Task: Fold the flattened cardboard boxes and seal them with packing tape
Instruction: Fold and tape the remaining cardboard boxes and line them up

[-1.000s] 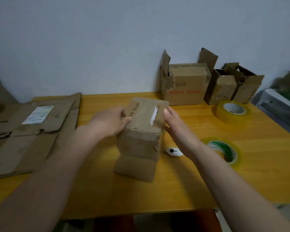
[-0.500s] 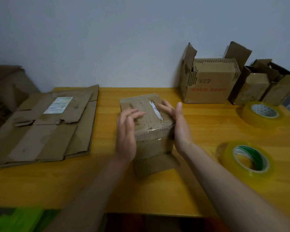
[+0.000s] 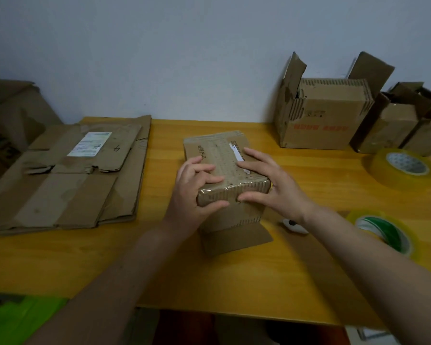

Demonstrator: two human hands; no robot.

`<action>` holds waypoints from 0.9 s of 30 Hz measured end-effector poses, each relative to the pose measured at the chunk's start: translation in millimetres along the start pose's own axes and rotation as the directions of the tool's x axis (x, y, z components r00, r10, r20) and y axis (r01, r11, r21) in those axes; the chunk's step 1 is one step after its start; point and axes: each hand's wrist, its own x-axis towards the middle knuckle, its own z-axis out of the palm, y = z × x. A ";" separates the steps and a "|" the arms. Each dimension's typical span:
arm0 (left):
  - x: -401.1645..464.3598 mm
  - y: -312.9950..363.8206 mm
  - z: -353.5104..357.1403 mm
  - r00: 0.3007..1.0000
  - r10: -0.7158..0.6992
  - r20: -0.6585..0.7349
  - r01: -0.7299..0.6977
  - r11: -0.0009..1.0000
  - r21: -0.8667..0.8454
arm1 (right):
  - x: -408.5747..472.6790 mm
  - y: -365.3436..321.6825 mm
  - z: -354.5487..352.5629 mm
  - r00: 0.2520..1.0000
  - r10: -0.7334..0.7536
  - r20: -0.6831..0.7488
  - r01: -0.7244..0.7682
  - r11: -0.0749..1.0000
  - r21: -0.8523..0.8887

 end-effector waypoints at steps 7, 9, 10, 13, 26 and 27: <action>-8.7 4.5 -14.5 0.992 -0.014 0.129 0.019 0.999 -0.032 | 18.8 -49.3 1.2 0.993 -0.010 0.117 0.081 0.781 -0.619; -8.9 5.4 -17.8 0.992 -0.014 0.128 0.023 0.997 -0.068 | 24.5 -62.0 19.4 0.987 -0.061 0.146 0.149 0.675 -0.723; -8.7 5.0 -18.9 0.992 -0.009 0.125 0.019 0.997 -0.079 | 25.6 -64.2 27.4 0.986 -0.072 0.150 0.161 0.634 -0.756; -6.1 1.2 -24.4 0.991 0.016 0.134 -0.006 0.997 -0.072 | 24.3 -64.4 36.5 0.990 -0.044 0.135 0.136 0.561 -0.816; 3.7 2.8 19.8 0.943 0.083 -0.322 -0.061 0.995 0.077 | 21.0 -19.9 31.1 0.911 0.231 -0.342 -0.077 0.909 0.411; 2.6 1.0 21.9 0.935 0.105 -0.339 -0.090 0.994 0.061 | 20.7 -18.2 32.4 0.903 0.238 -0.358 -0.065 0.898 0.434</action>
